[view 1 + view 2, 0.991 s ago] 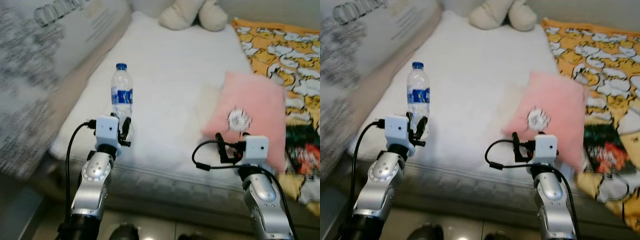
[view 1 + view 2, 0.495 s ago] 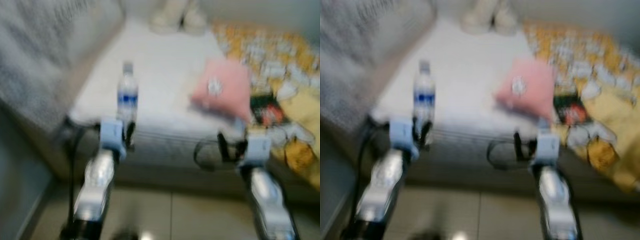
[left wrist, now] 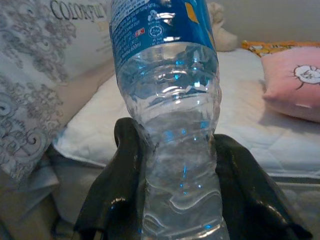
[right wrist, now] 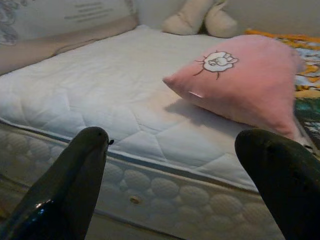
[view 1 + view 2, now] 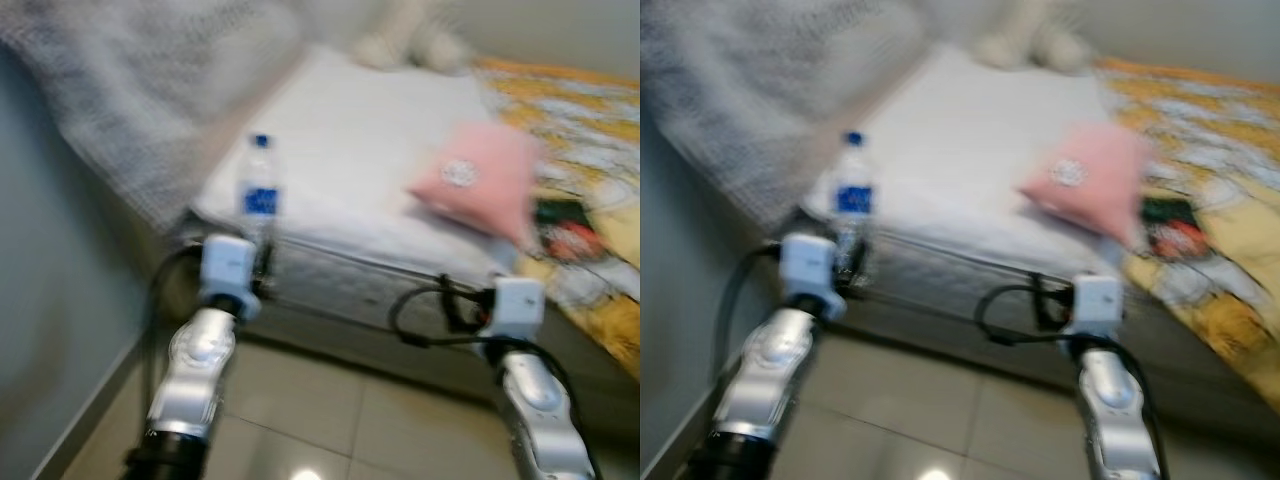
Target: Clean up the room
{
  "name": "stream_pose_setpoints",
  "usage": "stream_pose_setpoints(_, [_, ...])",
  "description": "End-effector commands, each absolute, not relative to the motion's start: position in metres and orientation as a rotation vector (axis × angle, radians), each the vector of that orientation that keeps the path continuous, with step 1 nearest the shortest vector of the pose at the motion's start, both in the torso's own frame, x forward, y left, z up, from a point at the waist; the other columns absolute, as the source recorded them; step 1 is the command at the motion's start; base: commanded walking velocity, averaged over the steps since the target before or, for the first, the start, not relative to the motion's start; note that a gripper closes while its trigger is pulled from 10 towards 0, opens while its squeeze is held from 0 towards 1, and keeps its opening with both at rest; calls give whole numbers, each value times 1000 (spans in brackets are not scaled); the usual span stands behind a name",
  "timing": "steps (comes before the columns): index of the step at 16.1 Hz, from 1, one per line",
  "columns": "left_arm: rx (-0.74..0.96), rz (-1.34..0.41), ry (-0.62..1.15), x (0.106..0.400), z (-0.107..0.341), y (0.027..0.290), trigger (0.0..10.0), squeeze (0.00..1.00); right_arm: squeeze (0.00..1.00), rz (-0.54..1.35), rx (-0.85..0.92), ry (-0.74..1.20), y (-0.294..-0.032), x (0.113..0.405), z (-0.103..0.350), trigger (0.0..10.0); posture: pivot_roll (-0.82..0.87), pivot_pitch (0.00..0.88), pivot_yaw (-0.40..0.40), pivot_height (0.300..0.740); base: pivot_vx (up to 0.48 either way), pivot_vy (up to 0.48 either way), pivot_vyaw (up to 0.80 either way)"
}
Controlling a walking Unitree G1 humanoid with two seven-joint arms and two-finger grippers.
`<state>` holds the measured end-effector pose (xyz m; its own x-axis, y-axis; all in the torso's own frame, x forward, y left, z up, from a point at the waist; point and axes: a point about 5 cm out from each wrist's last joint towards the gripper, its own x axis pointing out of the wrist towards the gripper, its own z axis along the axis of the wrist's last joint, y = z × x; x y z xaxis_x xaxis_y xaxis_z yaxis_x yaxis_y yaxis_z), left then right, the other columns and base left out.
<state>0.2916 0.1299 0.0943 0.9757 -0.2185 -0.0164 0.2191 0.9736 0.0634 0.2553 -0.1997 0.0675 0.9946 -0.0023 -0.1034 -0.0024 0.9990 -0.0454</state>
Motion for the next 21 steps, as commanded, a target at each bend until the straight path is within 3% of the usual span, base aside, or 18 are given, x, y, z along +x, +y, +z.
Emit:
stream_pose_setpoints(1, [87, -220, -47, 295, 107, 132, 10000, 0, 0, 10, -34, 89, -197, 258, 72, 10000, -76, 0, -15, 740, 0, -480, 556])
stream_pose_setpoints(8, [88, -210, -33, 291, 102, 136, 10000, 0, 0, 18, -42, 101, -198, 257, 70, 10000, -69, 0, -24, 740, 0, -480, 542])
stream_pose_setpoints(12, [79, -137, -33, 287, 100, 153, 10000, 0, 0, 8, -20, 121, -204, 257, 67, 10000, -58, 0, -34, 740, 0, -480, 517])
stream_pose_setpoints(15, [55, -140, -17, 284, 95, 155, 10000, 0, 0, -1, -19, 116, -206, 259, 67, 10000, -53, 0, -39, 740, 0, 0, 517])
stream_pose_setpoints(19, [-77, -194, 60, 256, 76, 163, 10000, 0, 0, -43, 51, 61, -213, 240, 72, 10000, -61, 0, -35, 740, 0, 0, 519])
stream_pose_setpoints(21, [-109, -186, 37, 266, 82, 154, 10000, 0, 0, -11, 73, 67, -205, 240, 69, 10000, -72, 0, -26, 740, 0, 0, 519])
